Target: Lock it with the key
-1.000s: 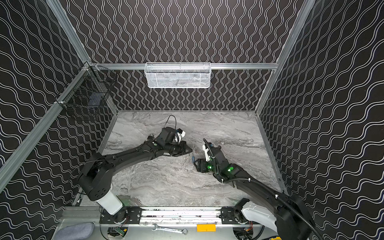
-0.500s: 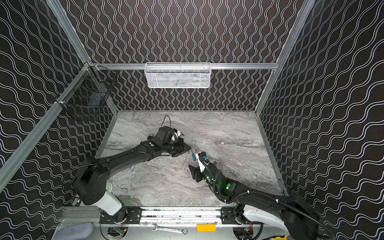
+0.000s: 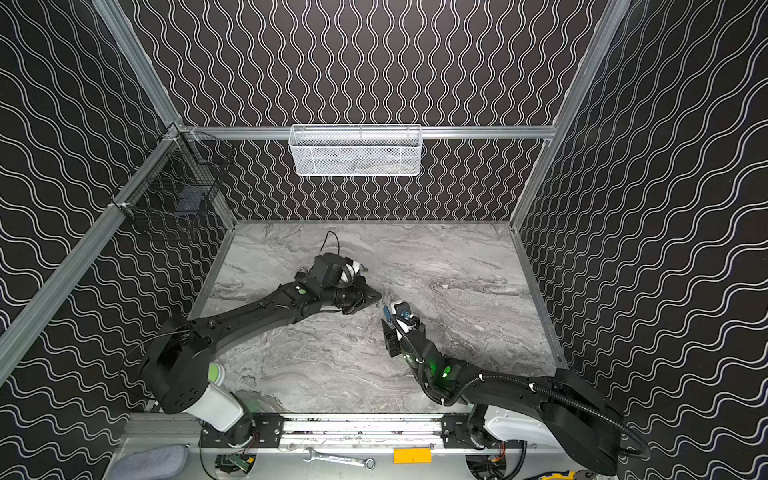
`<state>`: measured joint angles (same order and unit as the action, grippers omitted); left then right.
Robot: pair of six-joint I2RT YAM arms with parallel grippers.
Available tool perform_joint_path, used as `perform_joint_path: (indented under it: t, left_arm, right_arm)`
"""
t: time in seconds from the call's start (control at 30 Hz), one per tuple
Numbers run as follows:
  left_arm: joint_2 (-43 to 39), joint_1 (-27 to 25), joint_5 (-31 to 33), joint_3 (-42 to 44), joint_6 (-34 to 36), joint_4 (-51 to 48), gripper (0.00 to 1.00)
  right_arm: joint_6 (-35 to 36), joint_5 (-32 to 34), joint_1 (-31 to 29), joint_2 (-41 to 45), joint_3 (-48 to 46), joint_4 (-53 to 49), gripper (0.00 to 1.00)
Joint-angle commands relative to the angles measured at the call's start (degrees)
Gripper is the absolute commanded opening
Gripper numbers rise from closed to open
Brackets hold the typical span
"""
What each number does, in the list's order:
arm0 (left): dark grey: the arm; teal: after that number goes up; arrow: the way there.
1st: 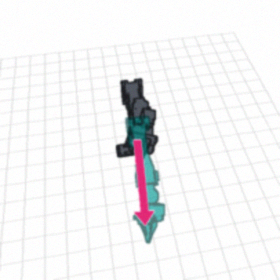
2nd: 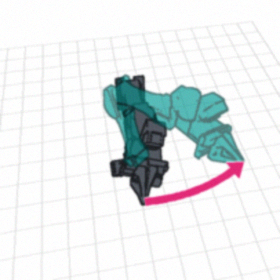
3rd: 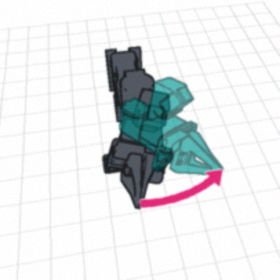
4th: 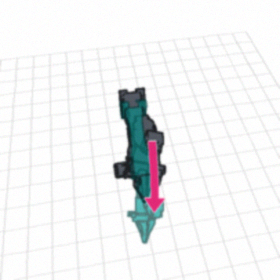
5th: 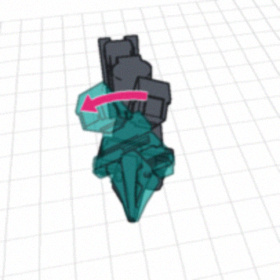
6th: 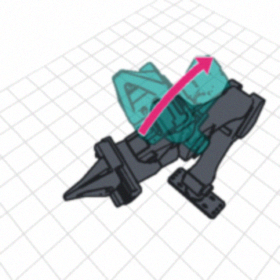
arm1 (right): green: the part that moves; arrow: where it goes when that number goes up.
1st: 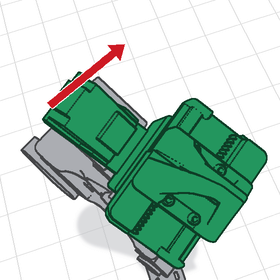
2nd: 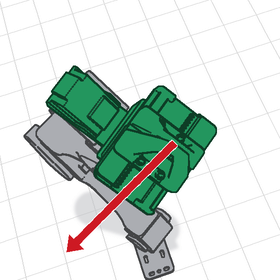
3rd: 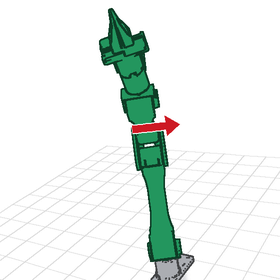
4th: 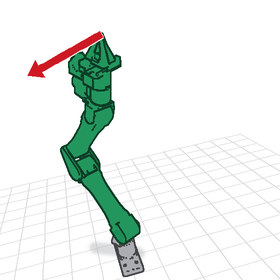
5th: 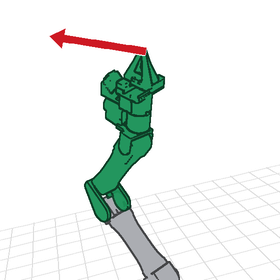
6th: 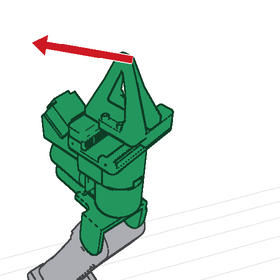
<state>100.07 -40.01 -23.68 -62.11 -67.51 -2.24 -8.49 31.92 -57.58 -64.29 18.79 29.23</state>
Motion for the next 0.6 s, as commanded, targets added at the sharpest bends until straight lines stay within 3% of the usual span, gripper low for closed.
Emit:
perform_joint_path:
  t: [0.0, 0.33, 0.57]
  left_arm:
    - [0.0, 0.1, -1.3, -0.3, -0.3, 2.7, 0.00]
    - [0.1, 0.2, -2.3, 0.4, -0.9, 4.2, 0.00]
    - [0.7, 0.2, -2.7, 0.5, -0.9, 4.5, 0.00]
  right_arm:
    - [0.1, 1.1, 0.0, -0.1, -0.2, 4.0, 0.57]
    - [-0.4, -0.2, 1.1, -1.8, 0.7, 3.9, 0.44]
    - [-0.4, -1.3, 2.0, -2.1, 0.7, 4.4, 0.44]
